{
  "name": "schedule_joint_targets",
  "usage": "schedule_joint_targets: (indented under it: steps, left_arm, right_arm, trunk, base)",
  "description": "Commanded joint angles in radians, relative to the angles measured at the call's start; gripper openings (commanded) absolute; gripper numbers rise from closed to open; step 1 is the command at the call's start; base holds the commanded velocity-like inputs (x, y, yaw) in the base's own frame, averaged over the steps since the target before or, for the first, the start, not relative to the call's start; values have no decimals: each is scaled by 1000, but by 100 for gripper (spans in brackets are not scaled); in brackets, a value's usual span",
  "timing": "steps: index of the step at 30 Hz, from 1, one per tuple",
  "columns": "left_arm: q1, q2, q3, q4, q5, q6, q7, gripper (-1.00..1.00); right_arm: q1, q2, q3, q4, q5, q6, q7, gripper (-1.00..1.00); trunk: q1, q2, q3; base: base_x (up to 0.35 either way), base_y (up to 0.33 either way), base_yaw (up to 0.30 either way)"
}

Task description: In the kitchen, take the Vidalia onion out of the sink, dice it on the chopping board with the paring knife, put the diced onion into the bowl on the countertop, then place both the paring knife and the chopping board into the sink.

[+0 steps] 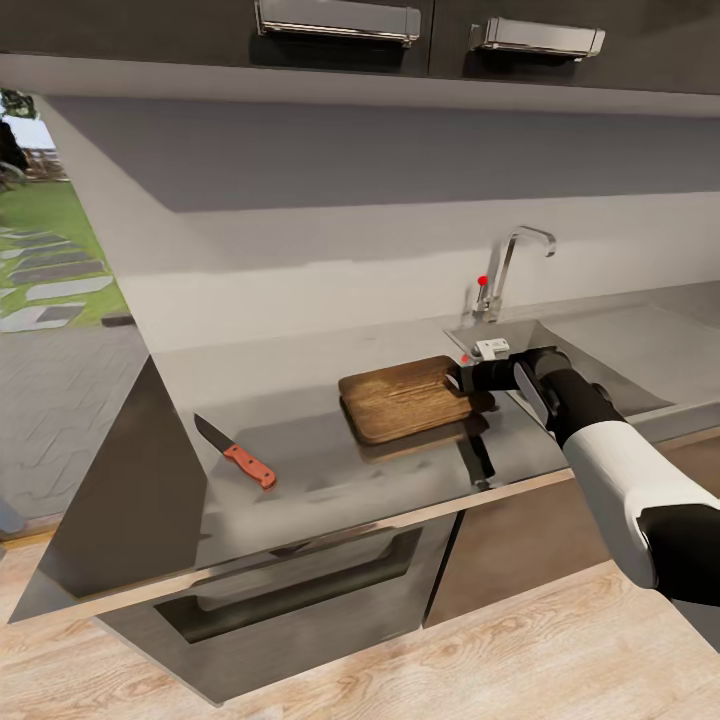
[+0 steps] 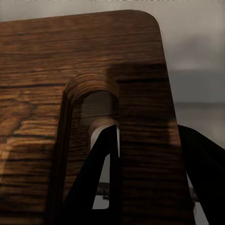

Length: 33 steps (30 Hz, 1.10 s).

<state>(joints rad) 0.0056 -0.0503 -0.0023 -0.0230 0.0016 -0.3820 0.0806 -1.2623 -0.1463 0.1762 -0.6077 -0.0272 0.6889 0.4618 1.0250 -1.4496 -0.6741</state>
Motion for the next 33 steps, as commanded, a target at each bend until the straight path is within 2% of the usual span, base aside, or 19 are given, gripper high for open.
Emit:
schedule_joint_targets:
  steps: [1, 10, 16, 33]
  left_arm:
    - [1, 0, -1, -2, 0, -1, 4, 100]
    - [1, 0, -1, -2, 0, -1, 4, 100]
    - [1, 0, -1, -2, 0, -1, 4, 100]
    - [1, 0, -1, -2, 0, -1, 4, 100]
  right_arm:
    - [-1, -1, 5, -1, -4, 4, 0, -100]
    - [0, -1, 5, 24, -4, 0, 0, -100]
    - [-1, -1, 5, 40, -4, -30, 0, -100]
    - [0, -1, 5, 43, -4, -32, 0, -100]
  trunk:
    - [0, 0, -1]
    - [0, 0, -1]
    - [0, 0, -1]
    - [0, 0, -1]
  base:
    - [0, 0, 0]
    - [0, 0, 0]
    - [0, 0, 0]
    - [0, 0, 0]
